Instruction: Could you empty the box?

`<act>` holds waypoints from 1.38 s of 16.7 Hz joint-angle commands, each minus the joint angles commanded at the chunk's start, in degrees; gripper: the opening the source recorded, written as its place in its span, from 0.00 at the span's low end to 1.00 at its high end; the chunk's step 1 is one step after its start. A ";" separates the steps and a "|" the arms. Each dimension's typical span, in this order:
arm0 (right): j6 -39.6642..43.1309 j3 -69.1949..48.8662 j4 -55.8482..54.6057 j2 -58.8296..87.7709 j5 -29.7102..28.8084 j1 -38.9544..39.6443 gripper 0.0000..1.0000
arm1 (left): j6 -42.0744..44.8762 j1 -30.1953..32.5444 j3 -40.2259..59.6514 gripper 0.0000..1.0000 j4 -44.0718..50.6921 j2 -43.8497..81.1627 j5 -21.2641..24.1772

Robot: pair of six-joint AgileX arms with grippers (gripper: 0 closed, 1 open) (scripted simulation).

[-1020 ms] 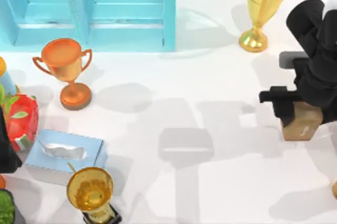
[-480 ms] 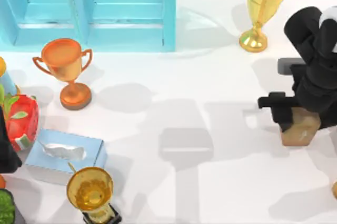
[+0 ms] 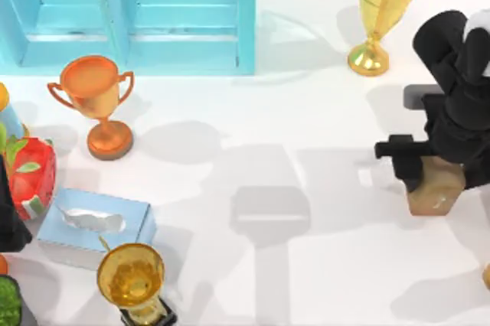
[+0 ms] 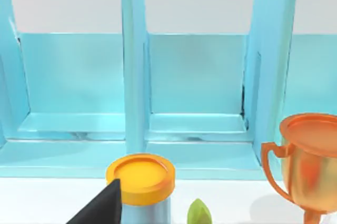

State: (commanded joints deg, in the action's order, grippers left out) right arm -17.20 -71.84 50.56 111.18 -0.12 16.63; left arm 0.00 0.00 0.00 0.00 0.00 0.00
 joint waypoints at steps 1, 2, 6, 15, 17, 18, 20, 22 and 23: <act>0.00 0.00 0.00 0.00 0.00 0.00 0.90 | 0.00 0.00 0.00 1.00 0.00 0.00 0.00; 0.00 0.00 0.00 0.00 0.00 0.00 0.98 | 0.00 0.00 0.00 1.00 0.00 0.00 0.00; 0.00 0.00 0.00 0.00 0.00 0.00 1.00 | 0.00 0.00 0.00 1.00 0.00 0.00 0.00; 0.13 -3.45 4.24 -1.11 -0.06 0.11 1.00 | 0.00 0.00 0.00 1.00 0.00 0.00 0.00; 0.21 -6.63 9.39 -2.37 -0.02 0.12 1.00 | 0.00 0.00 0.00 1.00 0.00 0.00 0.00; 0.20 -8.28 12.03 -3.09 0.00 0.05 1.00 | 0.00 0.00 0.00 1.00 0.00 0.00 0.00; 0.20 -11.05 15.85 -4.43 0.03 -0.08 1.00 | 0.00 0.00 0.00 1.00 0.00 0.00 0.00; 0.21 -12.17 17.24 -5.11 0.03 -0.16 1.00 | 0.00 0.00 0.00 1.00 0.00 0.00 0.00; 0.21 -12.17 17.24 -5.11 0.03 -0.16 1.00 | 0.00 0.00 0.00 1.00 0.00 0.00 0.00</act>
State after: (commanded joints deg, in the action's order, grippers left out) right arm -16.99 -84.01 67.80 106.07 -0.09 16.48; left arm 0.00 0.00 0.00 0.00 0.00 0.00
